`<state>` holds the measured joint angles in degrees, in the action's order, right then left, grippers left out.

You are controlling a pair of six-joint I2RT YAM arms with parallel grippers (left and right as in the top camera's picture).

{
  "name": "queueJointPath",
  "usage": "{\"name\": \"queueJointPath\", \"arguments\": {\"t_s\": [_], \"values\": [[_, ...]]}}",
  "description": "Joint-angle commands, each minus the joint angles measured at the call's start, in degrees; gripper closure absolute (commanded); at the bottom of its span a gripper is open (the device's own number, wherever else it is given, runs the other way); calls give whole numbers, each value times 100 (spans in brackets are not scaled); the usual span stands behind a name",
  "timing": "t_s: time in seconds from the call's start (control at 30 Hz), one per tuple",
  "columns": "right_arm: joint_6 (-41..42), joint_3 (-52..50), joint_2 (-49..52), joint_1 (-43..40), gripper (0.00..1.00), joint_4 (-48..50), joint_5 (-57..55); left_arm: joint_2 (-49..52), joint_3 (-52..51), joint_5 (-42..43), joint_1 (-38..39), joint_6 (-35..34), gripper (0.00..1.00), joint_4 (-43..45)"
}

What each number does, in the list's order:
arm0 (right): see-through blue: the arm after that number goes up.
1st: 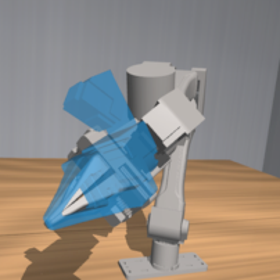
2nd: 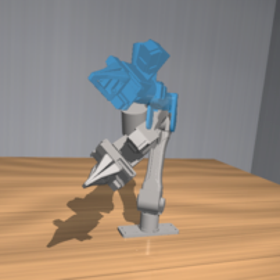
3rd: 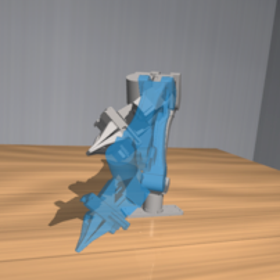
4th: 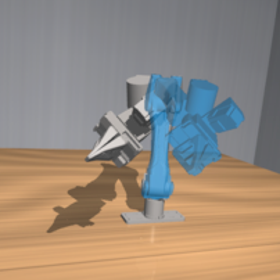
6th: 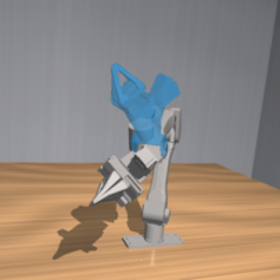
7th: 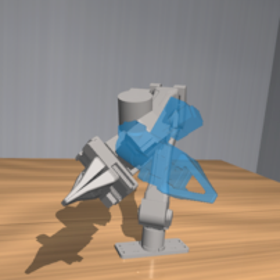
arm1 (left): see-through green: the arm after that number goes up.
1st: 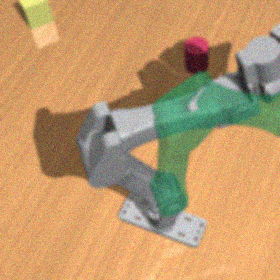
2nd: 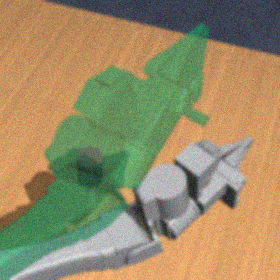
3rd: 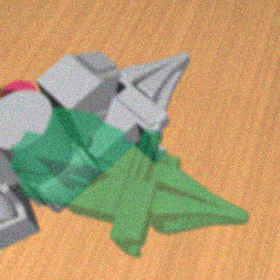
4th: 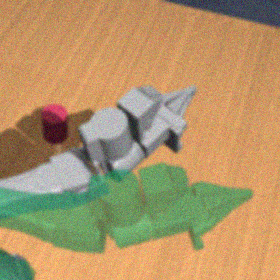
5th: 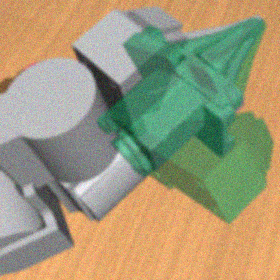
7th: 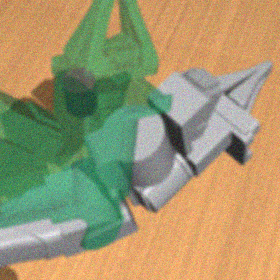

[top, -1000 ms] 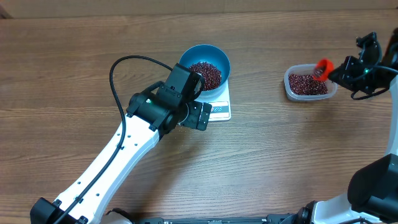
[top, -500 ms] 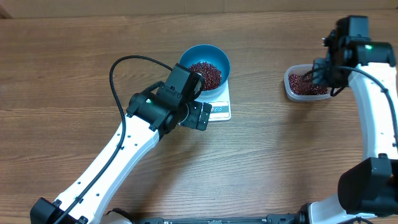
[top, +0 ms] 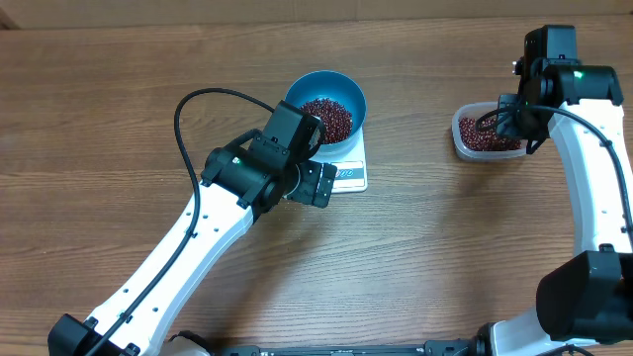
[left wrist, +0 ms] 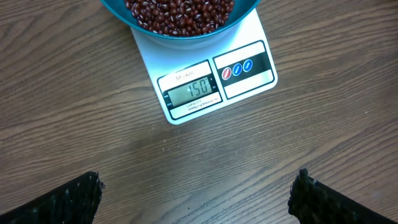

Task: Scoop item into bowl and weigh 150g on scale
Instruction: 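Lower the scoop into the tub and release it with the right gripper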

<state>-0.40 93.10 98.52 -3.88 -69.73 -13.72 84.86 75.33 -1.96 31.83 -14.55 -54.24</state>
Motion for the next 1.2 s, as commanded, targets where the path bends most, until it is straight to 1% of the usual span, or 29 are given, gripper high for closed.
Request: {"name": "queueJointPath", "arguments": {"t_s": [0.0, 0.27, 0.37, 0.4, 0.43, 0.5, 0.53, 0.6, 0.7, 0.77, 0.8, 0.83, 0.87, 0.93, 1.03, 1.17], "values": [[68, 109, -101, -2, 96, 17, -7, -48, -35, -57, -4, 83, 0, 11], [66, 109, -85, -39, 96, 157, 1305, -48, -35, -57, -4, 83, 1, 11], [66, 107, -24, -42, 96, 186, 1403, -48, -35, -57, -4, 83, 1, 11], [66, 103, 11, -42, 91, 188, 1386, -48, -35, -57, -4, 83, 0, 11], [66, 103, 46, -42, 80, 186, 1384, -48, -35, -57, -4, 83, 0, 11], [63, 103, 122, -42, 69, 188, 1381, -48, -35, -57, -4, 83, 1, 11], [66, 103, 153, -42, 66, 188, 1381, -48, -35, -57, -4, 83, 0, 11], [66, 103, 260, -42, 66, 186, 1384, -48, -35, -57, -4, 83, 0, 11], [68, 103, 433, -42, 61, 157, 1386, -48, -35, -57, -4, 83, 0, 11], [68, 98, 503, -42, 60, 142, 1384, -48, -35, -57, -4, 83, 1, 11], [68, 98, 518, -42, 55, 131, 1384, -48, -35, -57, -4, 83, 1, 11], [68, 98, 529, -42, 53, 125, 1381, -48, -35, -57, -4, 83, 1, 11], [68, 98, 529, -42, 52, 114, 1379, -48, -35, -57, -4, 83, 1, 11], [129, 98, 529, -42, 47, 79, 1305, -48, -35, -57, -4, 83, 1, 11], [553, 98, 529, -42, 44, -35, 721, -48, -35, -57, -4, 83, 1, 11], [623, 98, 529, -42, 37, -157, 579, -48, -35, -57, -4, 83, 0, 11]]}}
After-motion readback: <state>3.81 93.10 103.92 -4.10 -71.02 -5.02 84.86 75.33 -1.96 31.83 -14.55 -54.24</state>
